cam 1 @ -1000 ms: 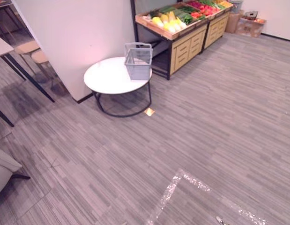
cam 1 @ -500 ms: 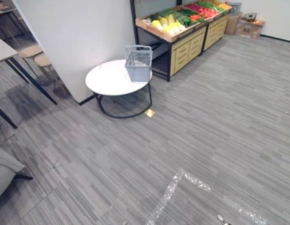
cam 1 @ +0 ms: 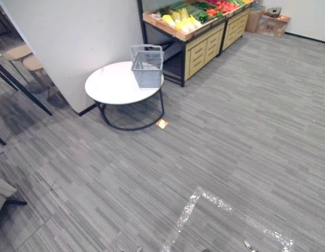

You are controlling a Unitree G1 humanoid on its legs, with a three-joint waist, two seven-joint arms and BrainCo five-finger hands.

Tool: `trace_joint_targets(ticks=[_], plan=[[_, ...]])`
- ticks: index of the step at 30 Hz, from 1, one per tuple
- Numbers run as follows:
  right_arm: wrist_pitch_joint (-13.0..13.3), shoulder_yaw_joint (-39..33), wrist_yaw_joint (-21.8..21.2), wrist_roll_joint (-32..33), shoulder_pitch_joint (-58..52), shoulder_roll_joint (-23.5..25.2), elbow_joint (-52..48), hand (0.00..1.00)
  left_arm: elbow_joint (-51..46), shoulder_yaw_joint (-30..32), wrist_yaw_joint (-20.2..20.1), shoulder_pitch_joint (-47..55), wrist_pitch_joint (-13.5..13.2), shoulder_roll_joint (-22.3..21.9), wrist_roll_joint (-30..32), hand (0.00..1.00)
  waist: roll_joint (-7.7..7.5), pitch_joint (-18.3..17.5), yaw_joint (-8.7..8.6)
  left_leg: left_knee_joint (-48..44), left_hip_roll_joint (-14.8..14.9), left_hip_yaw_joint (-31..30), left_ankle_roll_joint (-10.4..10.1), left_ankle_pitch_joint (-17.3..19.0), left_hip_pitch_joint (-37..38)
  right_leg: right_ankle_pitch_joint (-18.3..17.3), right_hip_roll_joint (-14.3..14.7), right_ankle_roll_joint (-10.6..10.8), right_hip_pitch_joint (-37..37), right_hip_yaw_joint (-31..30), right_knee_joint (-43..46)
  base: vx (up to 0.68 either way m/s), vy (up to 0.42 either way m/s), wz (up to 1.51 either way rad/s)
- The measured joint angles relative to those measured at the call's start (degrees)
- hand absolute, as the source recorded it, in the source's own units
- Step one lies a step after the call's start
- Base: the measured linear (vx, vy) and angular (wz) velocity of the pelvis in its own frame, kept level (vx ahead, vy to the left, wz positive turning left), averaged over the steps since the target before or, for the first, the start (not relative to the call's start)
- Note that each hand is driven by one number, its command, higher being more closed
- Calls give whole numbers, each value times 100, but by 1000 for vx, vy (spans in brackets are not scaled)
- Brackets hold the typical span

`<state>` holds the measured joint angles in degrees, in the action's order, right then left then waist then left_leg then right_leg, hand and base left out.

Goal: Pick vegetable in the basket

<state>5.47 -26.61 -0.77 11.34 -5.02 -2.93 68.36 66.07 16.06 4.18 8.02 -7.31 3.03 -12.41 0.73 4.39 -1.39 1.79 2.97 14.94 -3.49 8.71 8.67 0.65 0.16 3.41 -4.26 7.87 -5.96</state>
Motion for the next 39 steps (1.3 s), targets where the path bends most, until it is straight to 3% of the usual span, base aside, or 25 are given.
trace_joint_targets(ticks=[3,4,7,9,10,11,12,14,16,18,21,23,25,27,28,30,32,33,34,36,38,39], plan=[[0,-5,25,0,15,8,-6,0,-1,-6,13,-78,5,8,12,0,3,18,-15,-27,6,-7,-3,-2,-57,-13,-3,-14,76,17,79,0,0,0],[1,-4,36,3,87,9,-30,0,-4,-36,42,-138,6,13,12,0,19,83,-17,-118,33,2,-6,-4,-170,-124,-4,-145,318,28,426,-37,-21,-2],[20,-16,49,54,260,65,-54,0,-65,-207,115,-375,8,100,9,0,-68,276,-39,-223,49,17,-11,-5,-342,-552,-62,-253,827,79,1237,-43,-48,-4],[27,-20,53,62,264,106,-53,0,-119,-199,160,-388,9,100,9,0,-149,341,-50,-495,114,109,-193,122,-373,-817,-56,-355,907,62,1508,-8,-117,-12],[28,7,53,60,253,134,-42,0,-158,-138,170,-383,11,110,-14,0,-234,391,-41,-1077,200,192,-383,281,-542,-950,-65,-402,879,-3,1582,13,-183,-15],[27,18,54,58,207,163,-32,0,-313,28,183,-351,14,117,-25,0,-309,431,-21,-2337,431,217,-434,410,-1000,-1065,-46,-485,771,-47,1623,49,-233,-20],[28,19,56,50,163,135,-49,0,-476,195,185,-328,8,73,-38,0,-257,500,-10,-3743,801,185,-260,332,-1517,-1118,72,-565,581,-59,1614,79,-271,-21],[29,87,90,43,124,73,-99,0,-566,390,194,-292,-1,-29,-94,0,-125,622,13,-5198,1194,-5,63,-23,-2087,-1226,250,-725,296,-141,1656,116,-136,-31],[14,285,133,28,107,18,-155,0,-577,437,202,-277,-3,-66,-234,0,-79,627,15,-5601,1013,-281,-81,119,-2421,-1396,194,-775,168,-267,1759,169,-27,-31],[9,518,146,-12,301,-50,-237,0,-586,428,215,-272,-32,-98,-282,0,-70,642,64,-5034,665,-457,-107,280,-2812,-1430,39,-770,62,-482,1672,232,6,-39],[28,893,141,-9,484,-40,-457,0,-564,386,214,-212,-39,-81,-279,0,-61,646,161,-3391,539,-441,-91,160,-2948,-1389,-55,-608,-134,-659,1413,357,70,-36],[125,1309,108,-5,548,-24,-811,0,-504,410,227,-95,-38,-93,-266,0,-45,648,197,-1533,472,-513,-173,-527,-2939,-1523,-129,-383,-471,-765,1150,434,125,-19],[221,1495,83,-5,592,-72,-948,0,-429,408,229,-35,-11,-142,-247,0,28,661,315,-844,476,-675,-229,-801,-2981,-1659,-188,-204,-728,-951,993,486,252,-51],[277,1600,48,-4,620,-90,-947,0,-252,451,228,81,17,-152,-230,0,77,613,397,-997,455,-758,-198,-1425,-2937,-1749,-335,-70,-951,-1193,994,525,344,-62],[277,1665,17,-4,627,22,-939,0,-208,438,231,69,26,-98,-202,0,-84,583,392,-1124,337,-650,-41,-1491,-2948,-1704,-489,-4,-859,-1314,1216,505,319,-22],[276,1695,-78,-8,600,110,-809,0,-197,447,232,29,30,17,-10,0,-301,492,354,-1255,104,-438,289,-1299,-2926,-1421,-744,120,-479,-1493,1811,616,357,-10],[269,1409,-101,-10,547,81,-548,0,-203,445,233,17,35,48,52,0,-338,468,349,-1292,-74,-278,563,-1050,-2669,-1036,-838,113,-359,-1668,2367,533,280,-12],[269,1119,-100,-16,448,53,-430,0,-223,448,244,14,42,64,218,0,-320,459,317,-1279,-177,-243,614,-849,-2410,-649,-852,143,-220,-1790,2966,420,226,-10],[264,984,-98,-16,390,39,-379,0,-242,436,245,21,40,78,256,0,-310,456,307,-1261,-206,-242,614,-714,-2262,-429,-849,297,-105,-1803,3353,495,277,-11],[216,571,-55,-194,119,39,-160,0,-387,169,261,-10,53,150,299,0,-397,470,277,-1148,-388,-199,691,-266,-1611,703,-912,982,663,-1768,5412,438,226,-9],[196,417,-22,-270,-55,11,-145,0,-513,-32,287,-83,57,242,355,0,-401,500,140,-1155,-482,-328,749,-36,-1216,493,-929,821,1240,-1436,6715,360,120,20],[152,293,34,-368,-215,3,-154,0,-655,-148,302,-157,51,221,351,0,-363,527,-6,-995,-514,-459,784,39,-846,70,-930,663,1645,-1058,7344,509,91,48]])
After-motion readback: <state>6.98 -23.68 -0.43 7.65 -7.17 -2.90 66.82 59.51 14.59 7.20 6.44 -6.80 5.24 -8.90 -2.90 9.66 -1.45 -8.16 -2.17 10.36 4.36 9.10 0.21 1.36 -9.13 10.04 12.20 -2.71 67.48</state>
